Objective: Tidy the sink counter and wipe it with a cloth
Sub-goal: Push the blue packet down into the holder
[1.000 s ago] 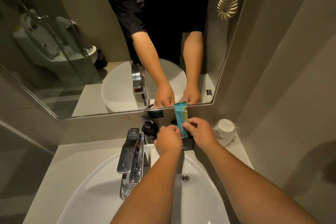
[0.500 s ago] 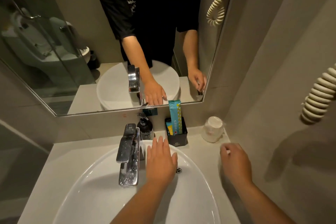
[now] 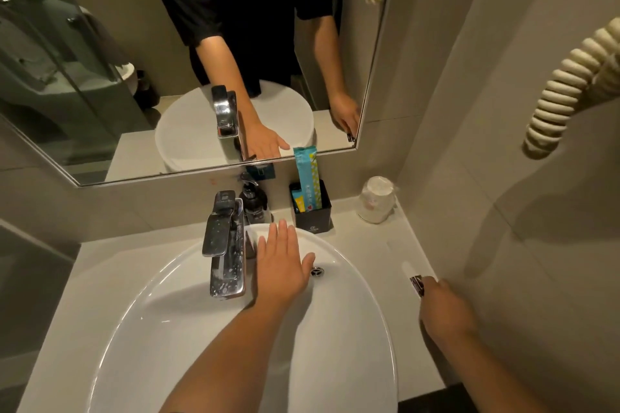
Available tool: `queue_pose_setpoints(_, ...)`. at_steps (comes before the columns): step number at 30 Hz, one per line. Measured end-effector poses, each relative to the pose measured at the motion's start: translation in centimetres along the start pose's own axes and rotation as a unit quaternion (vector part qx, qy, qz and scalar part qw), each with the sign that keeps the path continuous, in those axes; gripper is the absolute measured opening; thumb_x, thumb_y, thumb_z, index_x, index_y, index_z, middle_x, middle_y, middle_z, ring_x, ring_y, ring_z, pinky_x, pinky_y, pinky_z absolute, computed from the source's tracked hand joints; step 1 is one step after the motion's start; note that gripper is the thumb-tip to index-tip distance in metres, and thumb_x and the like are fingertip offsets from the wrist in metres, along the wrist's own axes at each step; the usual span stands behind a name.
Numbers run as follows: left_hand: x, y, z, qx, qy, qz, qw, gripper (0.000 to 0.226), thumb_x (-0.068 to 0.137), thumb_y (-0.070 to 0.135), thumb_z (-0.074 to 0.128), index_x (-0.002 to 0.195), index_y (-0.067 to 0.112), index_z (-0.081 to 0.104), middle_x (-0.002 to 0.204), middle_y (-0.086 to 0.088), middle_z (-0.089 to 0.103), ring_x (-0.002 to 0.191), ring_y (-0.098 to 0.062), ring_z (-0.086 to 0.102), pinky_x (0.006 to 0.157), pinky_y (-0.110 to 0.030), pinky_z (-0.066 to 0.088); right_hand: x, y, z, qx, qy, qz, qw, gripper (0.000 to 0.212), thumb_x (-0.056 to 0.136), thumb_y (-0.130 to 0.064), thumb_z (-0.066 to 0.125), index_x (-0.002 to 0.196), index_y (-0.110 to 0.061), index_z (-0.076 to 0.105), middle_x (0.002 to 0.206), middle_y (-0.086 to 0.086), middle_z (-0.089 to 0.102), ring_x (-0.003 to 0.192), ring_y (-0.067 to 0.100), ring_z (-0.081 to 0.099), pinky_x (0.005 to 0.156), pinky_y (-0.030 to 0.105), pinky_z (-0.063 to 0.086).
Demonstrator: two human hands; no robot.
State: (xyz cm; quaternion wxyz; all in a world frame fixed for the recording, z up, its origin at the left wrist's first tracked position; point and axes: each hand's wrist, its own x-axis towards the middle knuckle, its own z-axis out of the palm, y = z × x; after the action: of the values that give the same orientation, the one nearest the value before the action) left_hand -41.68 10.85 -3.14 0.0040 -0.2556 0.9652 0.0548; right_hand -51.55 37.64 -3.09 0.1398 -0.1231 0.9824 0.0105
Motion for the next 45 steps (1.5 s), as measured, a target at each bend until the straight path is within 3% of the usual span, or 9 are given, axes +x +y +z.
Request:
queue_pose_setpoints(10,0.2,-0.2,0.5,-0.026,0.012,0.008,1.000,0.082,0.088,0.057,0.011,0.147,0.004,0.031,0.156,-0.017,0.028,0.144,-0.036,0.023,0.114,-0.053,0.021,0.1,-0.2,-0.1,0.039,-0.055,0.054,0.996,0.014,0.089,-0.020,0.052,0.101,-0.014,0.055,0.110,0.007,0.060,0.098,0.027,0.065,0.076,0.033,0.051)
queue_pose_setpoints(12,0.2,-0.3,0.3,-0.034,-0.005,0.011,0.999,0.085,0.085,0.058,0.005,0.149,0.005,0.025,0.158,-0.016,0.021,0.146,-0.034,0.016,0.116,-0.052,0.016,0.3,0.1,-0.3,0.103,-0.073,0.062,0.990,0.006,0.085,-0.021,0.056,0.086,-0.015,0.055,0.101,0.009,0.065,0.091,0.029,0.064,0.071,0.032,0.050)
queue_pose_setpoints(16,0.1,-0.4,-0.6,-0.059,-0.027,0.009,0.998,0.070,0.096,0.051,0.017,0.151,0.009,0.014,0.161,-0.012,0.010,0.148,-0.029,0.004,0.119,-0.048,0.009,0.1,-0.3,-2.3,0.313,-0.058,0.053,0.946,0.031,0.075,-0.017,0.063,0.056,-0.016,0.038,0.061,0.005,0.051,0.055,0.022,0.048,0.052,0.034,0.043)
queue_pose_setpoints(19,0.0,0.0,-1.5,-0.154,-0.008,-0.011,0.988,0.051,0.098,0.035,0.034,0.142,0.010,0.033,0.152,-0.013,0.033,0.143,-0.031,0.022,0.117,-0.050,0.020,0.1,-2.6,-6.9,0.463,-0.074,-0.016,0.883,0.029,0.084,-0.009,0.063,0.061,-0.012,0.046,0.053,0.006,0.046,0.046,0.017,0.040,0.050,0.027,0.036)
queue_pose_setpoints(23,0.1,2.8,-4.0,-0.338,0.063,-0.046,0.938,0.040,0.097,0.024,0.042,0.134,0.011,0.049,0.133,-0.007,0.056,0.124,-0.026,0.050,0.106,-0.044,0.039,2.0,-7.2,-12.5,0.517,-0.058,-0.126,0.845,0.021,0.088,-0.013,0.060,0.070,-0.002,0.055,0.058,0.005,0.056,0.056,0.020,0.050,0.061,0.038,0.043)
queue_pose_setpoints(29,3.8,5.4,-10.2,-0.503,0.137,-0.063,0.851,0.028,0.096,0.025,0.052,0.121,0.019,0.061,0.113,0.002,0.066,0.099,-0.011,0.061,0.087,-0.030,0.049,4.8,-14.5,-16.5,0.482,0.023,-0.241,0.842,0.027,0.085,-0.014,0.062,0.061,-0.021,0.051,0.055,-0.004,0.054,0.053,0.013,0.046,0.058,0.033,0.041)
queue_pose_setpoints(32,5.4,4.7,-11.3,-0.486,0.158,-0.076,0.856,0.020,0.096,0.028,0.053,0.111,0.022,0.064,0.101,0.003,0.069,0.090,-0.014,0.063,0.078,-0.033,0.052,5.5,-16.5,-16.7,0.496,0.027,-0.253,0.830,0.019,0.087,-0.015,0.063,0.075,-0.028,0.057,0.066,-0.010,0.057,0.059,0.001,0.051,0.055,0.015,0.041)
queue_pose_setpoints(37,7.3,3.6,-9.2,-0.448,0.153,-0.135,0.871,0.016,0.095,0.027,0.053,0.094,0.022,0.068,0.091,0.002,0.067,0.084,-0.016,0.060,0.073,-0.033,0.049,7.2,-17.9,-14.4,0.478,0.041,-0.239,0.844,0.004,0.087,-0.019,0.063,0.089,-0.021,0.064,0.080,-0.006,0.066,0.073,0.011,0.060,0.062,0.019,0.044)
queue_pose_setpoints(45,9.1,2.7,-5.5,-0.319,0.031,-0.212,0.923,0.020,0.093,0.028,0.054,0.097,0.021,0.072,0.105,-0.007,0.059,0.086,-0.027,0.060,0.081,-0.036,0.050,8.8,-17.9,-9.6,0.375,0.044,-0.188,0.907,0.020,0.091,-0.025,0.059,0.099,-0.012,0.072,0.107,0.006,0.053,0.086,0.018,0.053,0.077,0.027,0.039)
